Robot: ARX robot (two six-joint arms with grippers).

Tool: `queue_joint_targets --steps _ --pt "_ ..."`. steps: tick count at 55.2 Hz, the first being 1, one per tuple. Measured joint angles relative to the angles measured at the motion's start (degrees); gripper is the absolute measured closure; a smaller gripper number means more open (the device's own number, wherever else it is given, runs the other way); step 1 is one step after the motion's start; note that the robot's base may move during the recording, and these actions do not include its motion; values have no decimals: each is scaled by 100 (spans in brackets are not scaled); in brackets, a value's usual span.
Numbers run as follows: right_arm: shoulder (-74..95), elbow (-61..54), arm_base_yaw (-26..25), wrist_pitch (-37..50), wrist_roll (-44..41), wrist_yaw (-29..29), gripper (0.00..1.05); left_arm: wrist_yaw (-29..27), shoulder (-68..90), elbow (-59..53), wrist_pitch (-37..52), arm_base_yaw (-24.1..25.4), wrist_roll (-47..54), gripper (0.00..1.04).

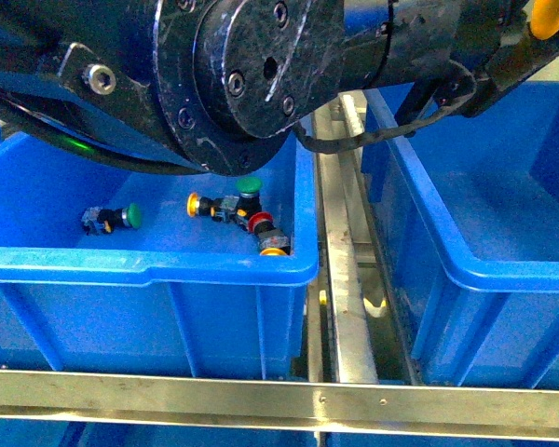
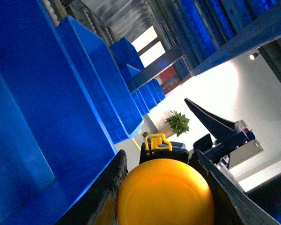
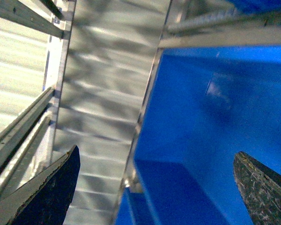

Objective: Pick red and yellow buttons and place in box

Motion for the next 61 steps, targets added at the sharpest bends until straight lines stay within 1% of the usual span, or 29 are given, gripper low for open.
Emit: queue_joint_targets --steps 6,14,40,50,61 --pt "96 15 391 68 474 -17 7 -4 -42 0 -20 -31 9 71" --pt "254 15 872 153 793 55 7 -39 -50 0 -15 -31 9 71" --pt "658 146 2212 273 890 450 7 -44 -55 -225 184 105 -15 72" --pt "763 417 2575 286 876 533 7 -42 -57 -280 205 151 -20 72" --pt "815 636 2750 293 820 573 7 -24 -57 -317 229 186 -22 72"
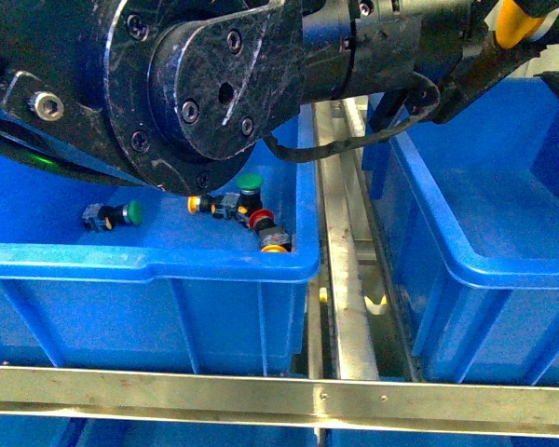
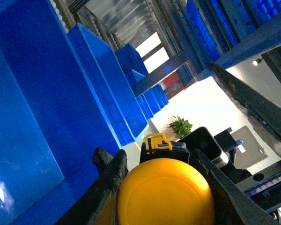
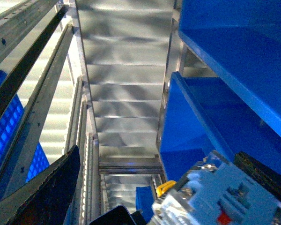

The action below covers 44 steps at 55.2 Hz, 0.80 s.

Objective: Pick red and yellow buttons and place in box

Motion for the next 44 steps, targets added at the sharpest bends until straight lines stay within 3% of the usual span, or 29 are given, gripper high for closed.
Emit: queue_joint_targets --steps 22,30,41,44 --pt "44 83 57 -20 -186 74 7 42 -101 -190 9 90 -17 72" --pt "44 101 70 -129 -299 107 27 48 -160 -210 -59 103 -7 72" --pt "44 101 50 -216 -389 116 62 37 -256 -210 -98 103 15 72" --pt "44 101 33 -216 -389 114 63 31 -262 -210 -160 101 20 72"
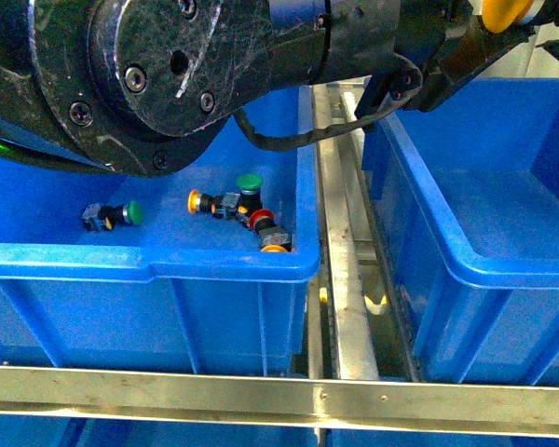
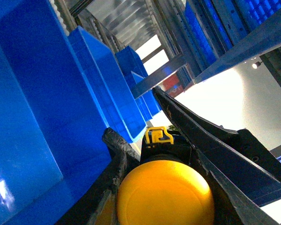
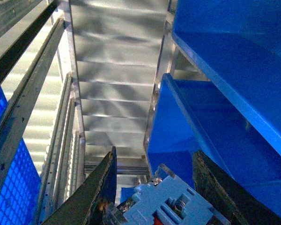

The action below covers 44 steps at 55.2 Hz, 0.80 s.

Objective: Pick red and yellow buttons and place in box

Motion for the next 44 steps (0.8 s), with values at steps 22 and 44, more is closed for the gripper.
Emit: queue_joint_targets --steps 22,44 --pt "24 -55 -411 133 -9 -201 64 -299 -74 -28 -203 -20 402 45" --pt "116 -321 -887 271 -125 -214 64 -798 -796 -223 -723 409 820 8"
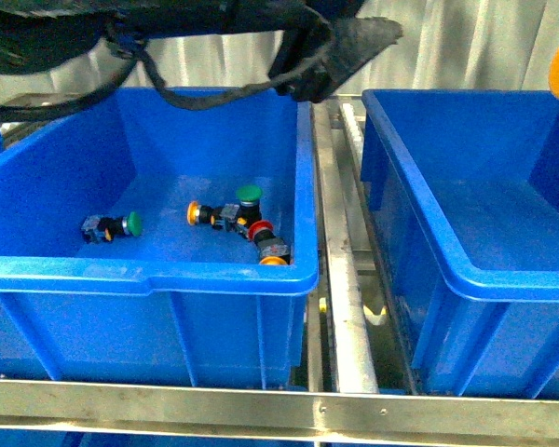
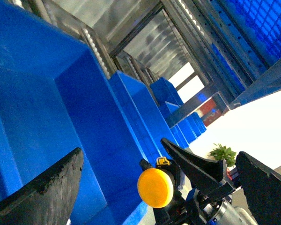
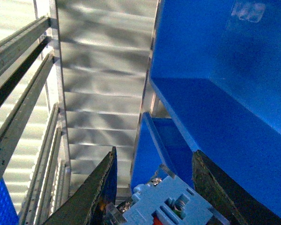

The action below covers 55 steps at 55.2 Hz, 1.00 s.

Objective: Pick red and yellow buttons and place in box

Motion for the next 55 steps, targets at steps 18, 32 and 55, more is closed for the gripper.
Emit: queue_joint_targets --steps 18,32,55 --pt "-66 -11 96 -105 -199 164 64 181 -1652 -1475 -321 1060 422 8" --pt "-330 -11 380 -229 -483 400 64 492 -3696 -3128 -704 2358 522 8" --pt "-737 -92 684 -507 -1008 866 64 -1257 -7825 -5678 -3589 4406 2940 37"
